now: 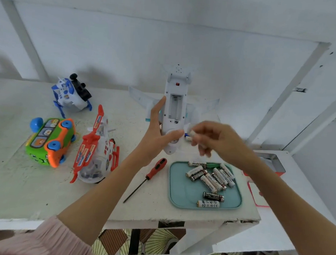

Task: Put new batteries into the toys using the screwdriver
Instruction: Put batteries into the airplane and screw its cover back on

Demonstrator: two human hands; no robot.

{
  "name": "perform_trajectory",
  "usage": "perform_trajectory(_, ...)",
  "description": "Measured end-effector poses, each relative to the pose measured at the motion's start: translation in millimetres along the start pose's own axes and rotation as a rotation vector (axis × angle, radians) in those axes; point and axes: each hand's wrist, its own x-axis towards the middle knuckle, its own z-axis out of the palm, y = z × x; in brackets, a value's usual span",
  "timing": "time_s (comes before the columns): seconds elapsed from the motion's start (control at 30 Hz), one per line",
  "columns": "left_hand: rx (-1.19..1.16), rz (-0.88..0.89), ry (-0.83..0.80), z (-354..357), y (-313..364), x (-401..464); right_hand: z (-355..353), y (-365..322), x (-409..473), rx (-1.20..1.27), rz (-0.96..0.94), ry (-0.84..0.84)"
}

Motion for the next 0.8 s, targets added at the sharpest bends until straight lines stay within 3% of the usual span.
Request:
perform_trajectory(0.17,0.027,-0.007,-0.061,-2.0,1.3,-1.7,2.7,-27.3,26.3,-0.001,-0.126,0.297)
perform_trajectory(0.3,0.058,0.019,-0.078,1.2,3.6,-3.1,7.2,-30.2,43.2,-0.17,-0.161,0.365)
perform_trajectory(0.43,0.073,0.039,-0.03,3.9,6.2,-2.8,15.1,-26.8,50.1,-0.486,-0.344,0.497)
perform_trajectory(0.8,-0.079,-0.023,-0.098,-1.6,0.4,-2.7,20.3,-22.4,58.7,-0.672,-0.458,0.418)
